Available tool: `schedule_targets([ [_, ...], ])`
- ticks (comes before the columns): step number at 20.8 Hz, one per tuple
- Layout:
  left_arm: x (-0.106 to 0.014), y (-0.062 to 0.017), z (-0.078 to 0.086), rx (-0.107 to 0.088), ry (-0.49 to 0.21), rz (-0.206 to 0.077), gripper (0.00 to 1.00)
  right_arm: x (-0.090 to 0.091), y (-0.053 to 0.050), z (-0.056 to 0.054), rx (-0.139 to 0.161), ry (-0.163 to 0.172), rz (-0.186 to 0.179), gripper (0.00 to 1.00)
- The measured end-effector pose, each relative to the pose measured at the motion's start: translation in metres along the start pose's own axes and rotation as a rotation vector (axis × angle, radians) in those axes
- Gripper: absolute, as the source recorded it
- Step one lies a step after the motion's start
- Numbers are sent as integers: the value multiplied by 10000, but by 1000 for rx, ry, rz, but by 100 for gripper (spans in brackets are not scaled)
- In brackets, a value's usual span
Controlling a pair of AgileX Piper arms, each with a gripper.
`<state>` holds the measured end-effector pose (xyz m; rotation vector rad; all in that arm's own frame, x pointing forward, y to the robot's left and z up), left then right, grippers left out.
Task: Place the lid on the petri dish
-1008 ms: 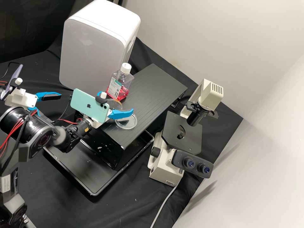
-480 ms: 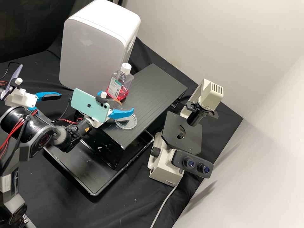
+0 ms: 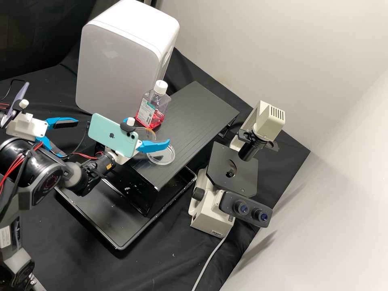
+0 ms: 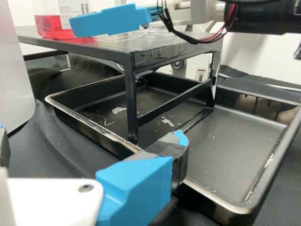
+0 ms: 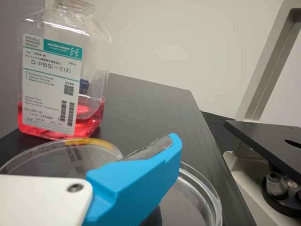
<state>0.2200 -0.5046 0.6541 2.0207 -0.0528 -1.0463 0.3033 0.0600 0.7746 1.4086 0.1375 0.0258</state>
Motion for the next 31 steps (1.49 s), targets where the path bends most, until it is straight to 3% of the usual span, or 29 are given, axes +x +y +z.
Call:
schedule_targets([
  [6, 0, 0, 0, 0, 0, 0, 100, -77, -36, 32, -2, -13, -18, 100],
  [31, 0, 0, 0, 0, 0, 0, 100, -83, -62, 3, 7, -21, -9, 100],
])
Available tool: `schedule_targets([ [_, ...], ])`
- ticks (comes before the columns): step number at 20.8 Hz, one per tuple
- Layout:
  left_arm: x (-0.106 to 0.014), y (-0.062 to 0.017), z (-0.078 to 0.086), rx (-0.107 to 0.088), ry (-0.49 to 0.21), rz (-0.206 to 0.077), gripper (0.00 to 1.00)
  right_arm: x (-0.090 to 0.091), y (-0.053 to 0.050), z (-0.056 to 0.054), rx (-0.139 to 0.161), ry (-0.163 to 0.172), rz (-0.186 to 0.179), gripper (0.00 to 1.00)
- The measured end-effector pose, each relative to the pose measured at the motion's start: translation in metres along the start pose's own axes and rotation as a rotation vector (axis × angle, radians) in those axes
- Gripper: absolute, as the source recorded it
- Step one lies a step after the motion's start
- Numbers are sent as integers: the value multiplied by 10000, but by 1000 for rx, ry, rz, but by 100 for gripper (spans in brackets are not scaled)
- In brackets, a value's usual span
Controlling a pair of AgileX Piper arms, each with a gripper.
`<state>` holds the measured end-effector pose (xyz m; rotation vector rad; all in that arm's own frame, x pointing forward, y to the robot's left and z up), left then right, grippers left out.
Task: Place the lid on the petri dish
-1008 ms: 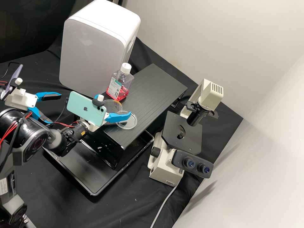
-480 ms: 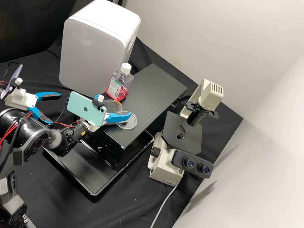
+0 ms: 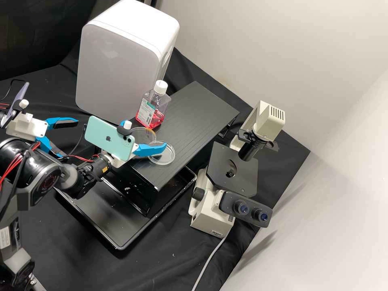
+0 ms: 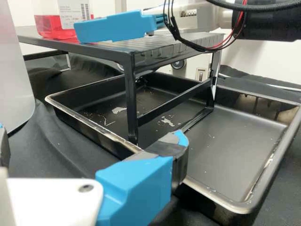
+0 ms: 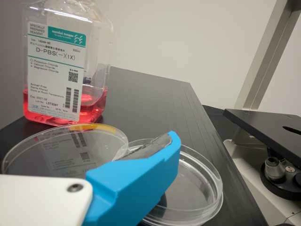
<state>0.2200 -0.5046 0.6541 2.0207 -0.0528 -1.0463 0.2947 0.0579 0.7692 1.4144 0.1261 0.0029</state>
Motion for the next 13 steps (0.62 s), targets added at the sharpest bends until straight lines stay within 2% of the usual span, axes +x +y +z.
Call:
schedule_targets([
  [7, 0, 0, 0, 0, 0, 0, 100, -1, -5, -6, 0, 0, 0, 100],
  [8, 0, 0, 0, 0, 0, 0, 100, -1, -5, -6, 0, 0, 0, 0],
  [13, 0, 0, 0, 0, 0, 0, 100, 1, -6, -5, -1, 2, 3, 0],
])
